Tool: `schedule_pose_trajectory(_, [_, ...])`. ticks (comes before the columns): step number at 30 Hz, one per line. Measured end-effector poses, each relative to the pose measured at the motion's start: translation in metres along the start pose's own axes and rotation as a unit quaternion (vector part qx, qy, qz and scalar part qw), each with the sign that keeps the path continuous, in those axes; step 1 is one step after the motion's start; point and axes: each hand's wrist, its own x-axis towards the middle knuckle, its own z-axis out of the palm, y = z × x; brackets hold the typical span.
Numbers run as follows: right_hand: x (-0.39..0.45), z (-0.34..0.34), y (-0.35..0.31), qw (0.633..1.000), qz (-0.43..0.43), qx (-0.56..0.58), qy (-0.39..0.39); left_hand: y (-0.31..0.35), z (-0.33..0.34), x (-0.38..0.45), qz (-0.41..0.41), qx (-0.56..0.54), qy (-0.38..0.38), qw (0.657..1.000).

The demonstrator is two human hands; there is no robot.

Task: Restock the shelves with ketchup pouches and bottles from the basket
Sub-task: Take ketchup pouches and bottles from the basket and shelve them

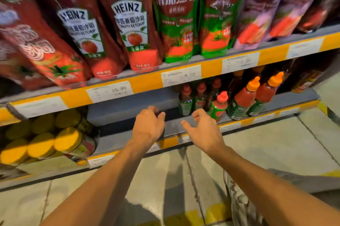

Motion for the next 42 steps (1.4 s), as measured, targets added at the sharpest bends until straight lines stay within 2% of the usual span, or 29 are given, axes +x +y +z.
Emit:
schedule_pose_trajectory(4, [-0.049, -0.026, -0.038, 0.998, -0.059, 0.005, 0.002, 0.017, -0.044, -0.053, -0.031, 0.025, -0.005, 0.999])
schedule_pose_trajectory(7, [-0.087, -0.038, -0.075, 0.994, -0.111, 0.01, 0.004, 0.02, -0.094, -0.095, -0.018, 0.038, 0.04, 0.998])
schedule_pose_trajectory(13, [-0.148, -0.054, -0.159, 0.972, -0.228, 0.042, -0.043, -0.004, -0.216, -0.182, -0.023, 0.065, 0.139, 0.988])
schedule_pose_trajectory(19, [-0.207, -0.044, -0.262, 0.93, -0.342, 0.027, -0.13, -0.076, -0.325, -0.284, -0.08, 0.024, 0.237, 0.968])
schedule_pose_trajectory(23, [-0.256, -0.007, -0.322, 0.888, -0.424, 0.023, -0.178, -0.153, -0.362, -0.354, -0.172, -0.007, 0.288, 0.942])
schedule_pose_trajectory(29, [-0.332, 0.083, -0.374, 0.819, -0.498, -0.04, -0.281, -0.271, -0.347, -0.453, -0.326, -0.071, 0.329, 0.883])
schedule_pose_trajectory(34, [-0.388, 0.172, -0.376, 0.745, -0.531, -0.13, -0.381, -0.349, -0.298, -0.509, -0.437, -0.137, 0.311, 0.833])
schedule_pose_trajectory(37, [-0.414, 0.223, -0.367, 0.703, -0.525, -0.201, -0.436, -0.385, -0.263, -0.524, -0.486, -0.194, 0.296, 0.799])
schedule_pose_trajectory(42, [-0.437, 0.299, -0.335, 0.655, -0.488, -0.296, -0.495, -0.428, -0.207, -0.521, -0.553, -0.291, 0.282, 0.728])
